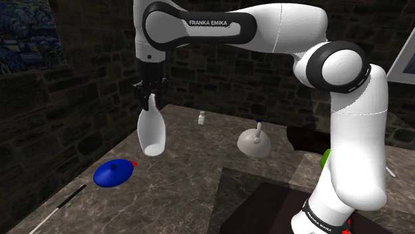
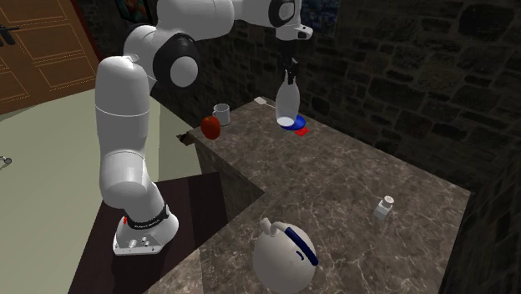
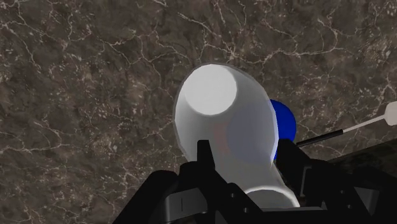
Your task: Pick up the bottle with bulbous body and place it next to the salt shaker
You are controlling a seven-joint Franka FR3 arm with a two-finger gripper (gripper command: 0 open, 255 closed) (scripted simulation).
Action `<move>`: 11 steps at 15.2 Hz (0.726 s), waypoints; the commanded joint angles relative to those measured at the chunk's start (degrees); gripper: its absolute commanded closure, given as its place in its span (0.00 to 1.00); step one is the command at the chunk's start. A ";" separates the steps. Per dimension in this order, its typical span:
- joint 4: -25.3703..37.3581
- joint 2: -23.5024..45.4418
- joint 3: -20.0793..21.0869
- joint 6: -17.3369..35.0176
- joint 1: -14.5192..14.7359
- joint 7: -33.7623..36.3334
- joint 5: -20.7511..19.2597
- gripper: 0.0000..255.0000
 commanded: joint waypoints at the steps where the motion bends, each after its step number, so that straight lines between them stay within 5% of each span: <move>1: 2.10 0.36 0.02 -1.74 0.21 -0.04 -0.11 1.00; 5: 5.64 1.13 0.04 -4.53 0.64 -0.08 -0.36 1.00; 11: -1.61 -4.16 -1.97 -2.00 -5.87 -7.76 2.39 1.00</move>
